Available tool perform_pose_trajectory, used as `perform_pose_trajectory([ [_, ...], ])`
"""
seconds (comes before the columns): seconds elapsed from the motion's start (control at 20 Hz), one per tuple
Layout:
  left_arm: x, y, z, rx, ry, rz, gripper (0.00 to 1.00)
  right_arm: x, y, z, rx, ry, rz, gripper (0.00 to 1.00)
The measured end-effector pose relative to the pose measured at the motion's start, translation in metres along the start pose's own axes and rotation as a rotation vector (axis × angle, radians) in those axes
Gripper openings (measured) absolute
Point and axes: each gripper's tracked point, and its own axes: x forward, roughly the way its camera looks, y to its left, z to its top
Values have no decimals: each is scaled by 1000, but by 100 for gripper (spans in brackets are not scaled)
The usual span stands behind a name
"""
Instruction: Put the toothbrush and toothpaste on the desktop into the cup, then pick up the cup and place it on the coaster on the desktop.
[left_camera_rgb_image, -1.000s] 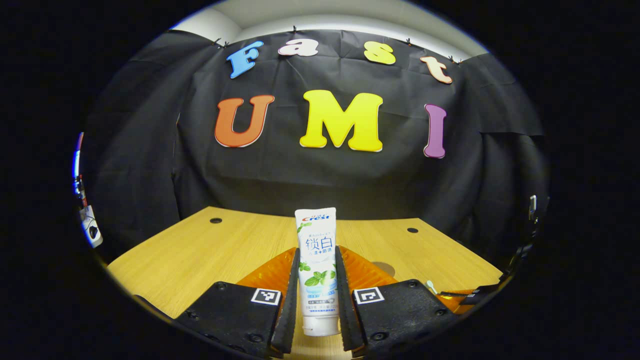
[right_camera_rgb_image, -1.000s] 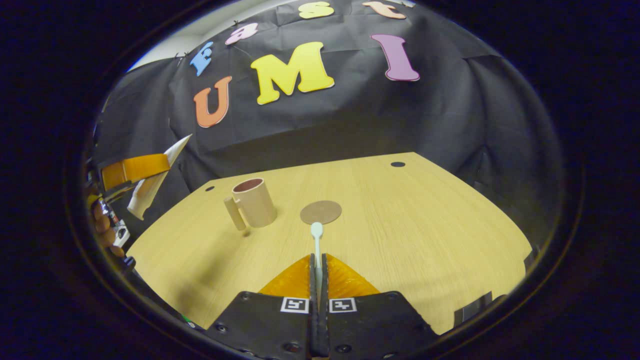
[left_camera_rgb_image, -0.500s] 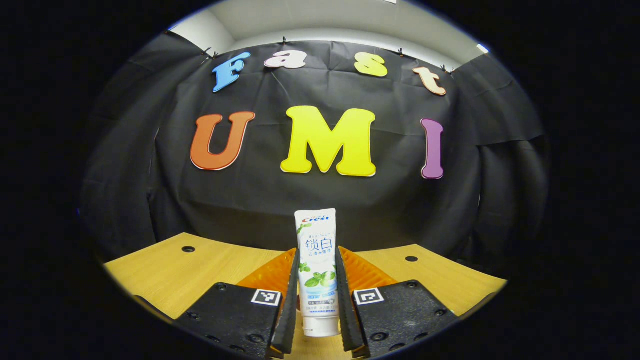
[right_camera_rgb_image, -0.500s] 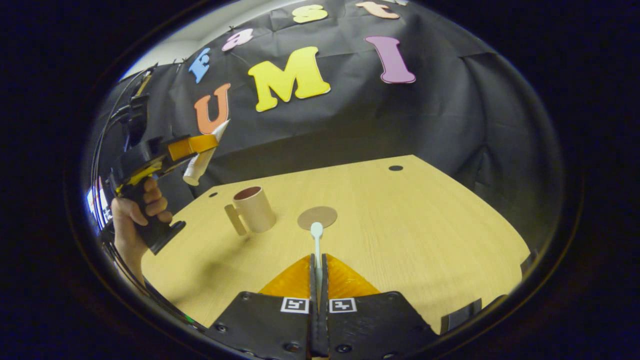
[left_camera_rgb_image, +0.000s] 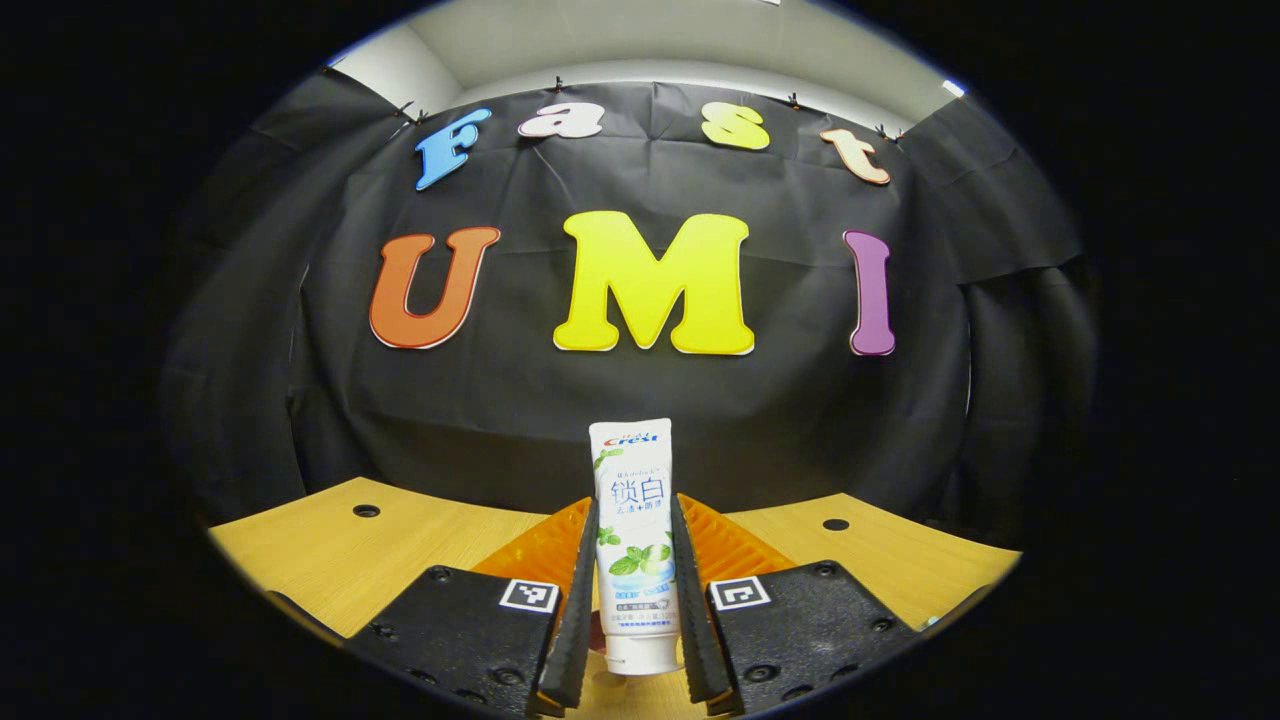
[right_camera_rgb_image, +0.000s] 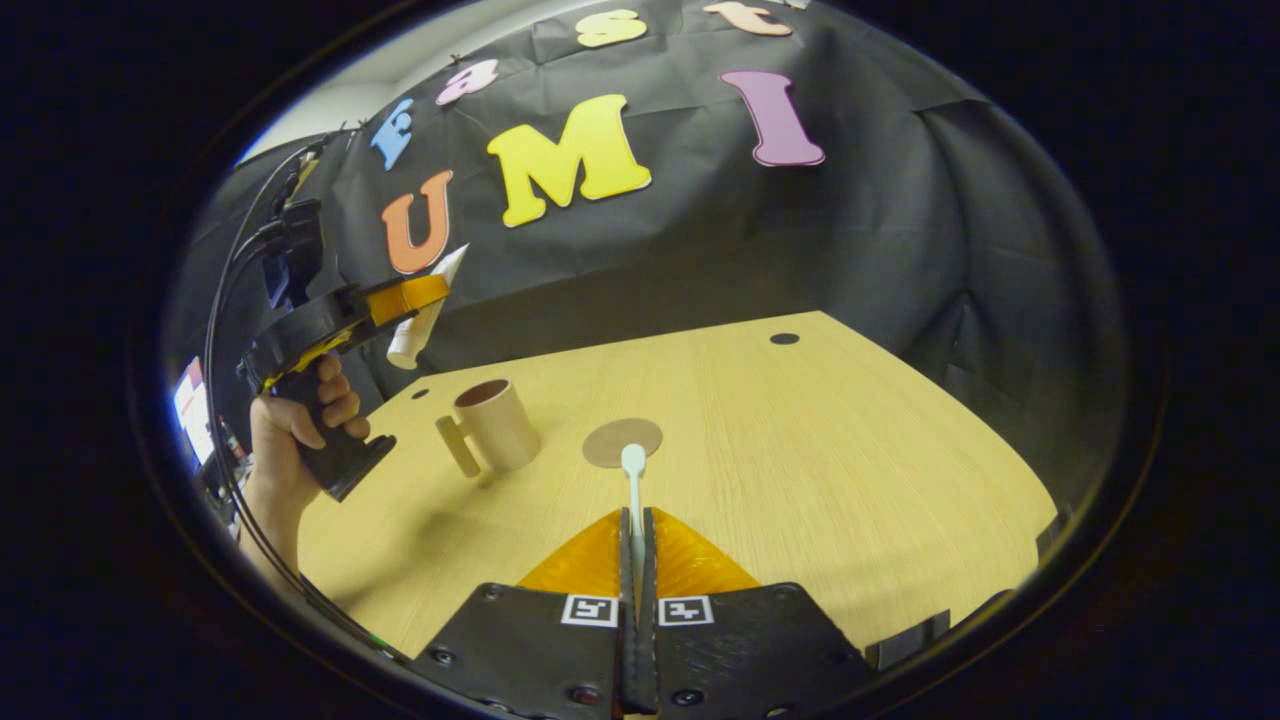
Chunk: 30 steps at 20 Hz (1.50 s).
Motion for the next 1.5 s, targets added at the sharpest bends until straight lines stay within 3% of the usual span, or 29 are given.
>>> perform_pose_trajectory([
  [1.0,16,3,-13,-15,19,-8,44,10,-3,-1,17,17,-13,0],
  [1.05,16,3,-14,-15,22,-9,49,11,-3,-1,18,18,-14,0],
  [1.15,17,2,-13,-12,19,-7,44,11,-2,-2,17,20,-14,0],
  [1.5,14,6,-2,-10,-16,0,43,19,5,2,14,22,-2,0],
])
